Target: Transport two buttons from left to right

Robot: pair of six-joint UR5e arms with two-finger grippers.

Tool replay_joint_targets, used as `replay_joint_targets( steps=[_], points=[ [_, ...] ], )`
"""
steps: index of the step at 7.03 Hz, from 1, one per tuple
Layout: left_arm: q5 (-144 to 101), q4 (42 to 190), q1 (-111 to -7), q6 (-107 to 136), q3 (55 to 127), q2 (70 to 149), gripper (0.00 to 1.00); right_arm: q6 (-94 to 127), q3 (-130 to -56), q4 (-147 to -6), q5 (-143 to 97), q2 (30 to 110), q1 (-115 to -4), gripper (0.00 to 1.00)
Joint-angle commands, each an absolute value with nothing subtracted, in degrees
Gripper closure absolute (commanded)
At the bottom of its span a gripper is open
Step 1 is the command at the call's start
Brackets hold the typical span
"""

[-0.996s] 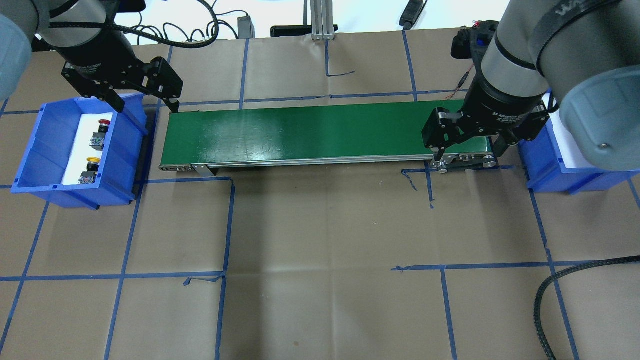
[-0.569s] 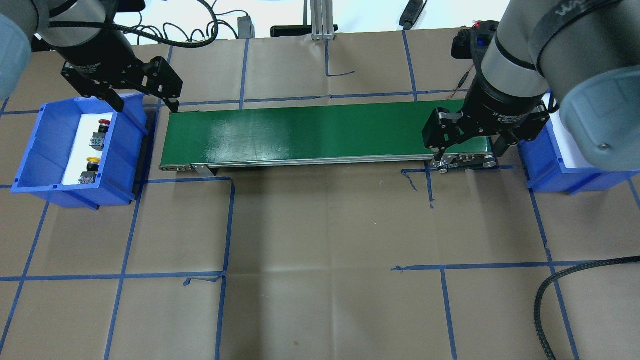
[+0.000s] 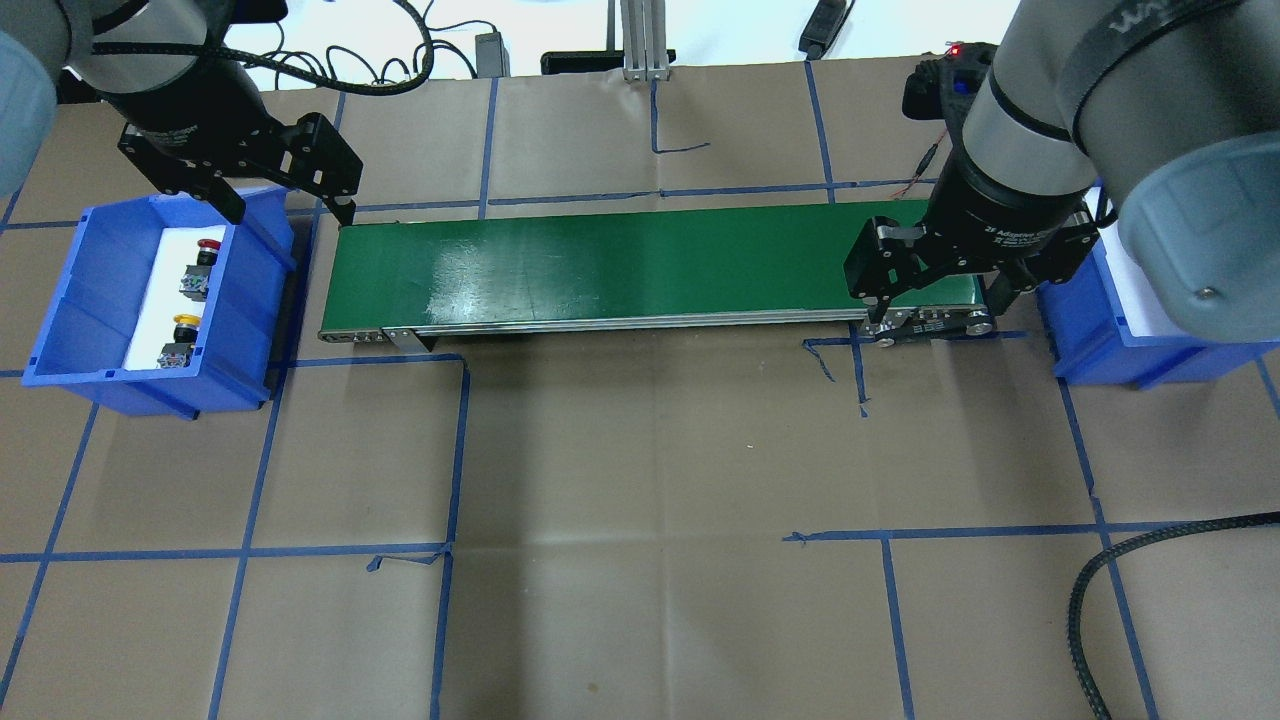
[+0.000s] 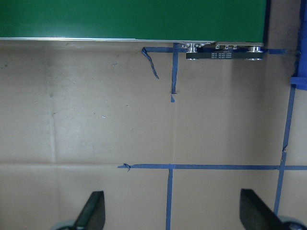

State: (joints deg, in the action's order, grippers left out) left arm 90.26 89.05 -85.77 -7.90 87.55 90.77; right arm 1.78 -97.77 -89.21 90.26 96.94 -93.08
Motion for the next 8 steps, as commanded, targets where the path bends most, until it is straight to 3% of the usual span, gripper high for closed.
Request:
replay_joint_targets(
  steps=[1,4,8],
  points=[
    [90.26,89.12,-85.69,-8.09,87.98,90.18,0.0,1.85,-97.82,-89.21,90.26,96.86,-93.08,0.0],
    [89.92,89.12,-81.94,-11.76,88.16,89.47,0.0,1.85,-97.82,-89.21,90.26,96.86,-93.08,0.0],
    [89.56,89.82,-56.22,-34.69,88.41,90.52,0.0,1.85,-97.82,-89.3,90.26,96.86,-93.16,0.0]
  ],
)
